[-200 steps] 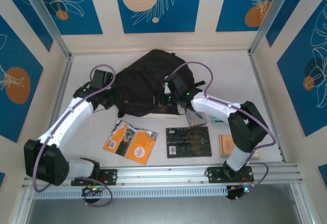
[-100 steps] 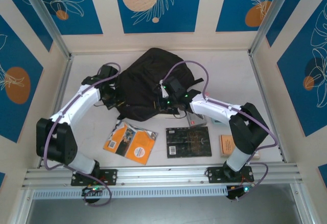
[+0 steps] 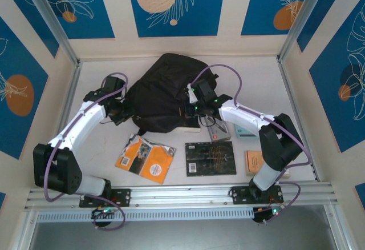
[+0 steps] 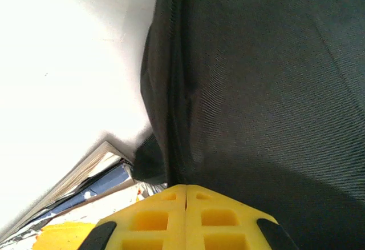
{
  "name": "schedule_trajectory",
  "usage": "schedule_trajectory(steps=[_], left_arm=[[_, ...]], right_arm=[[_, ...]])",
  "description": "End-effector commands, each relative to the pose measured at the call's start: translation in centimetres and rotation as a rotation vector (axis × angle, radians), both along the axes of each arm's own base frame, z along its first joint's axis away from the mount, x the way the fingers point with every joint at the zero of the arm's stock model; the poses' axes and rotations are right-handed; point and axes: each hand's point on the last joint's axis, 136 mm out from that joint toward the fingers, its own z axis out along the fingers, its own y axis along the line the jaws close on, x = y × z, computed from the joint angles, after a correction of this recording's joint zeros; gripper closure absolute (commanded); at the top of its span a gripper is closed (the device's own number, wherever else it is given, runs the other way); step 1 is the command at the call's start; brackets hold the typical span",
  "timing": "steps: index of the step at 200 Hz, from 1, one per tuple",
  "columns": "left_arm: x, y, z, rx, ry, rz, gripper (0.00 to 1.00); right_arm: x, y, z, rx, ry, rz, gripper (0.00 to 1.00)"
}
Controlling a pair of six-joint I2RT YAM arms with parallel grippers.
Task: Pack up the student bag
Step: Unzip the student bag at the center of the table.
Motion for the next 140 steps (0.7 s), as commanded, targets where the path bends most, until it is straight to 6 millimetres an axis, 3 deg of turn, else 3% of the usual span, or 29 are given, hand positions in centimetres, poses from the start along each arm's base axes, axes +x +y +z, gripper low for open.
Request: schedule_trajectory(steps=[1, 14, 34, 42, 61, 83, 112, 140], left_arm=[[-0.6, 4.9, 0.2, 0.176, -0.001, 0.093, 1.0], [-0.4, 4.5, 0.6, 0.155, -0.025, 0.081, 1.0], [0.2, 1.8, 1.6, 0.058, -0.092, 0.012, 1.0], [0.3, 0.4, 2.2, 0.021, -0.114, -0.014, 1.0], [0.5, -3.3, 3.7, -0.053, -0.167, -0.096, 1.0], [0.0, -6.6, 5.0, -0.105, -0.191, -0.159, 1.0], [-0.7, -8.3, 5.8, -0.147, -0.198, -0.148, 1.0], [-1.4, -9.4, 6.0, -0.174, -0.187, -0.133, 1.0]], right_arm=[[2.1, -5.1, -0.7, -0.149, 0.011, -0.094, 1.0], [2.9, -5.7, -0.7, -0.157, 0.028, -0.126, 1.0], [4.4, -5.2, -0.1, -0.116, 0.054, -0.15, 0.94], [4.9, -4.6, 0.1, -0.102, 0.071, -0.152, 0.86], [5.7, -3.6, 0.9, -0.101, 0.092, -0.181, 0.56], [5.8, -5.0, 1.9, -0.188, 0.095, -0.302, 0.32], [4.0, -7.9, 3.9, -0.262, 0.134, -0.481, 0.26], [1.3, -8.4, 5.6, -0.183, 0.17, -0.573, 0.25]])
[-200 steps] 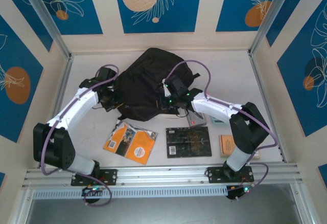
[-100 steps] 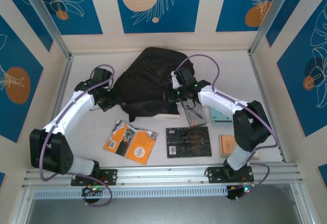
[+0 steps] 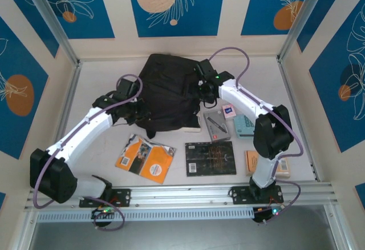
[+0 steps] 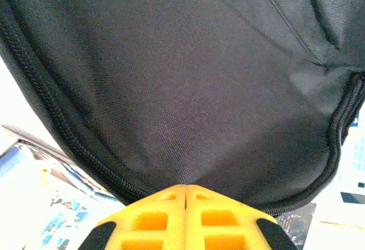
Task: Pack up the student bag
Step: Unzip the student bag at the center of the table.
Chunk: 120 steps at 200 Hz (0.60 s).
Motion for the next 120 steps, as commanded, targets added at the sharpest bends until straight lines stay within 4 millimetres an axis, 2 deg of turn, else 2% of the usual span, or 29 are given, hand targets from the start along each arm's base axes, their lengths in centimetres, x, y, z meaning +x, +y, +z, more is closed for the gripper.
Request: schedule_trajectory(steps=[1, 31, 47, 61, 75, 90, 120], left_arm=[[0.1, -1.3, 2.8, -0.081, -0.048, 0.032, 1.0], [-0.9, -2.6, 2.5, -0.094, -0.024, 0.036, 1.0], [-1.3, -3.6, 2.5, -0.103, -0.024, 0.022, 1.0], [-1.5, -4.2, 2.6, -0.091, -0.029, 0.006, 1.0], [-1.8, -4.5, 2.6, -0.085, -0.029, -0.004, 1.0], [-2.1, -4.6, 2.6, -0.089, -0.028, -0.008, 1.0], [-2.5, -4.8, 2.7, -0.095, -0.035, -0.023, 1.0]], right_arm=[[-3.3, -2.2, 2.4, 0.024, 0.027, -0.166, 0.26], [-6.3, -0.9, 3.3, 0.234, 0.095, -0.271, 0.25], [-8.1, -0.3, 2.3, 0.297, 0.169, -0.363, 0.31], [-9.0, 1.2, 1.7, 0.361, 0.214, -0.387, 0.34], [-9.5, 3.3, 1.2, 0.441, 0.264, -0.384, 0.35], [-9.7, 5.2, 0.7, 0.476, 0.301, -0.36, 0.31], [-9.3, 6.7, -0.4, 0.41, 0.307, -0.34, 0.24]])
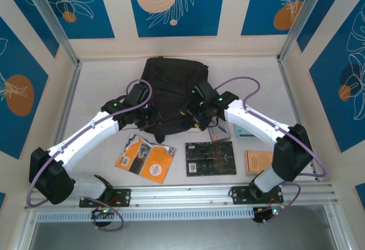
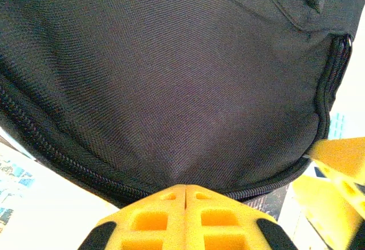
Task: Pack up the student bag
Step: Unzip the student bag at the center of the table.
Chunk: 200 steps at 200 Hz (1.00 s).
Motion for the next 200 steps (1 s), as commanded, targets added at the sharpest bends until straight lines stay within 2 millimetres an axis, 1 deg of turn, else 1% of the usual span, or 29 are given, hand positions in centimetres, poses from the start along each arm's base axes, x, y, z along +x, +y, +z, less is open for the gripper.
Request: schedule_trajectory(steps=[1, 14, 31, 39, 58, 73, 91, 115, 148, 174, 200], left_arm=[[0.1, -0.4, 2.1, -0.041, -0.056, 0.004, 1.0], [0.0, -0.3, 2.1, -0.035, -0.067, -0.005, 1.0], [-0.1, 0.0, 2.1, -0.016, -0.08, -0.018, 1.0], [-0.1, 0.1, 2.2, -0.003, -0.089, -0.029, 1.0], [0.0, 0.5, 2.3, 0.048, -0.111, -0.067, 1.0], [0.2, 1.0, 2.2, 0.108, -0.121, -0.097, 1.0], [0.5, 1.3, 1.9, 0.169, -0.13, -0.144, 1.0], [0.9, 1.5, 1.8, 0.243, -0.135, -0.202, 1.0], [1.9, 2.7, 1.9, 0.346, -0.17, -0.224, 1.0], [2.5, 4.0, 1.7, 0.391, -0.177, -0.207, 1.0], [2.9, 4.9, 1.1, 0.386, -0.161, -0.178, 1.0]], right_arm=[[0.4, 2.1, 0.5, 0.052, 0.022, -0.019, 0.24], [0.7, 2.7, -0.1, 0.046, 0.025, -0.013, 0.26], [0.9, 2.5, -1.0, 0.001, 0.015, -0.015, 0.39], [1.0, 2.2, -1.3, -0.021, 0.014, -0.023, 0.46], [1.3, 1.5, -1.9, -0.056, -0.008, -0.017, 0.7], [1.4, 1.0, -1.9, -0.088, -0.033, 0.001, 0.87], [1.4, 0.4, -2.1, -0.133, -0.041, 0.026, 1.0], [1.3, 0.0, -2.2, -0.172, -0.056, 0.06, 1.0], [1.1, -0.1, -2.4, -0.191, -0.067, 0.099, 1.0], [1.1, 0.3, -2.4, -0.183, -0.084, 0.143, 1.0], [1.0, 0.7, -2.3, -0.201, -0.112, 0.206, 1.0]])
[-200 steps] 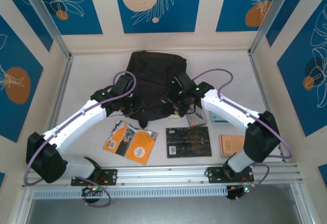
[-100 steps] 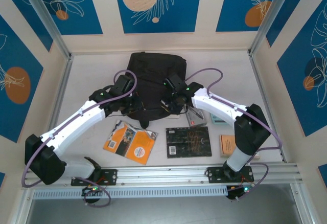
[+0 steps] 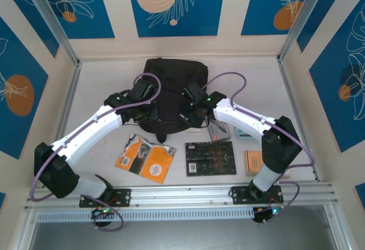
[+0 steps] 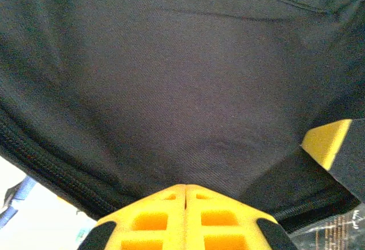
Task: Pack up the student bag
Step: Unzip the student bag at the center of the table.
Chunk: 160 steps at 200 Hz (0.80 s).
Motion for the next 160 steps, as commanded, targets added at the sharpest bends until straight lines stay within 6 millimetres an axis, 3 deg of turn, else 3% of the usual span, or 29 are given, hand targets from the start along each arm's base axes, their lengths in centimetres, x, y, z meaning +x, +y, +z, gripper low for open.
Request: schedule_trajectory(steps=[1, 35, 107, 160], left_arm=[[1.0, 2.8, 0.3, 0.078, -0.033, 0.046, 1.0], [1.5, 3.6, -0.2, 0.079, -0.017, 0.067, 1.0], [1.6, 5.5, -0.5, 0.062, 0.002, 0.11, 1.0], [1.2, 6.9, -0.9, 0.056, 0.008, 0.143, 1.0]], right_arm=[[-0.2, -1.1, -0.6, -0.099, -0.025, 0.066, 1.0], [-0.4, -1.4, -0.8, -0.146, -0.052, 0.141, 1.0], [0.8, -4.4, -1.1, -0.24, -0.091, 0.202, 1.0], [2.6, -5.0, 0.3, -0.288, -0.172, 0.301, 1.0]])
